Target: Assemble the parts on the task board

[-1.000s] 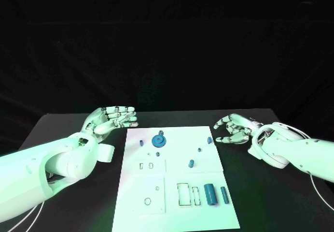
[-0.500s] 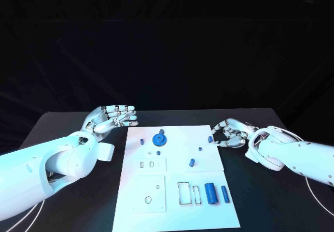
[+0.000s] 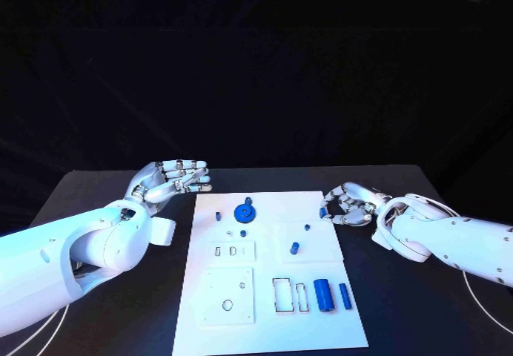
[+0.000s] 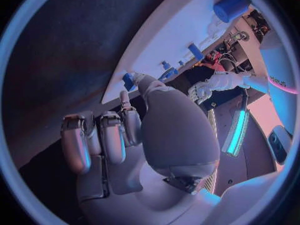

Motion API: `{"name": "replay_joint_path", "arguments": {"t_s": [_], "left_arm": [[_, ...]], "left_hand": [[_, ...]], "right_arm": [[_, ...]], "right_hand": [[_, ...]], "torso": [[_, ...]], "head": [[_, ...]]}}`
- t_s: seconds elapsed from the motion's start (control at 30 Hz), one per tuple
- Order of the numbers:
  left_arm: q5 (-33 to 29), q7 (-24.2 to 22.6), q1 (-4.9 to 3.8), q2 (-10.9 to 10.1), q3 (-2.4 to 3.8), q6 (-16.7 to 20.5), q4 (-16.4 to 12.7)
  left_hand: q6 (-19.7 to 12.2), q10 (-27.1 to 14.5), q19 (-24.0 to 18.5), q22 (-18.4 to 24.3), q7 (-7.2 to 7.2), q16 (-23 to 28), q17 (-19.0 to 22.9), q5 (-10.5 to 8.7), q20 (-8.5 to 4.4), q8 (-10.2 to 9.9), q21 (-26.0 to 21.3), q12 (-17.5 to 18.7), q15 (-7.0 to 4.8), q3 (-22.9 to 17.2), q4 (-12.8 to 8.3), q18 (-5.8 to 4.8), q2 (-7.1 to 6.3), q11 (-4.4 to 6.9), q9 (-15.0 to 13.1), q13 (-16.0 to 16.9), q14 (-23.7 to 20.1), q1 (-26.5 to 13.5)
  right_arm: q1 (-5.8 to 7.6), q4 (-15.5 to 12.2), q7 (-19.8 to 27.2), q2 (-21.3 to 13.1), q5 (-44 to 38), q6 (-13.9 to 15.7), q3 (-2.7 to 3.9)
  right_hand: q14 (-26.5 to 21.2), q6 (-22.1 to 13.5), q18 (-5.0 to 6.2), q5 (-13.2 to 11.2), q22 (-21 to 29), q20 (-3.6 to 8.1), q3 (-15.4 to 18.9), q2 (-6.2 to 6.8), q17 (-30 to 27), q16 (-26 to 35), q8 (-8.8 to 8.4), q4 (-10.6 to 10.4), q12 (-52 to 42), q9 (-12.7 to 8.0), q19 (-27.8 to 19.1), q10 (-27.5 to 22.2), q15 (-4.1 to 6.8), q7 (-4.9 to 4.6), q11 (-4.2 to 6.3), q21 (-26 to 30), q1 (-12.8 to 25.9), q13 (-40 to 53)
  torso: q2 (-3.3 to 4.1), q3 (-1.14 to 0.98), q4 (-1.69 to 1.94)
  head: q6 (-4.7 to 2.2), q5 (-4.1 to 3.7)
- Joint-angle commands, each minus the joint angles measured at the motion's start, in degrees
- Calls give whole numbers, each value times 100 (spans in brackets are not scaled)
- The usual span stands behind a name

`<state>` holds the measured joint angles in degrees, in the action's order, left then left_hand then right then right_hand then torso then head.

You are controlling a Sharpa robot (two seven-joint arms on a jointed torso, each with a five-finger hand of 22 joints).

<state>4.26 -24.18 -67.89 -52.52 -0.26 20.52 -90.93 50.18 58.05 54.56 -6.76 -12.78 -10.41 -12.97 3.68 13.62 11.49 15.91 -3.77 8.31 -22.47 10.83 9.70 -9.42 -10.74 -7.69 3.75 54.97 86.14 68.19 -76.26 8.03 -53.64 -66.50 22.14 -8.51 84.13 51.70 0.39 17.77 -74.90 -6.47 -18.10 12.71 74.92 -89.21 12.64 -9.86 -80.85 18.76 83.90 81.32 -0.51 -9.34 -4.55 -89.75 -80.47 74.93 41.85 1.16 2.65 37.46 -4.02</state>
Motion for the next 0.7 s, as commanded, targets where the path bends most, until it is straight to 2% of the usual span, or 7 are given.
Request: {"name": "replay_joint_path", "arguments": {"t_s": [0.03,0.37,0.7], "left_arm": [[3,-24,-6,8,4,-84,-6],[3,-14,-6,0,4,-86,-5],[3,-1,-6,-10,4,-86,-2]], "left_hand": [[-37,-29,-44,-9,-92,11,-5,-38,15,-31,39,17,19,2,-42,59,-44,-10,9,-6,-40,-31],[-40,-33,-46,-10,-93,14,-7,-38,15,-33,41,17,19,-1,-51,59,-46,-11,10,-6,-42,-26],[-44,-38,-48,-10,-96,19,-11,-38,15,-35,44,17,20,-6,-61,59,-45,-13,11,-6,-44,-26]], "right_arm": [[-13,17,52,40,-8,-83,-3],[-15,47,30,111,-8,-102,-2],[-15,68,1,124,-19,-115,-2]], "right_hand": [[552,62,-39,-15,-1510,-3,-67,-59,1361,-36,30,-2,-43,5,610,36,14,12,13,-25,8,594],[554,88,-39,-47,-1510,6,-133,-64,1371,-39,32,3,-58,-1,610,53,23,21,23,-25,3,609],[557,247,-39,-78,-1510,35,-370,-111,1383,-42,90,21,-83,3,610,83,53,62,58,-25,14,635]], "torso": [[-3,3,8],[-2,5,6],[-3,-1,1]], "head": [[13,-17],[16,-11],[27,-4]]}}
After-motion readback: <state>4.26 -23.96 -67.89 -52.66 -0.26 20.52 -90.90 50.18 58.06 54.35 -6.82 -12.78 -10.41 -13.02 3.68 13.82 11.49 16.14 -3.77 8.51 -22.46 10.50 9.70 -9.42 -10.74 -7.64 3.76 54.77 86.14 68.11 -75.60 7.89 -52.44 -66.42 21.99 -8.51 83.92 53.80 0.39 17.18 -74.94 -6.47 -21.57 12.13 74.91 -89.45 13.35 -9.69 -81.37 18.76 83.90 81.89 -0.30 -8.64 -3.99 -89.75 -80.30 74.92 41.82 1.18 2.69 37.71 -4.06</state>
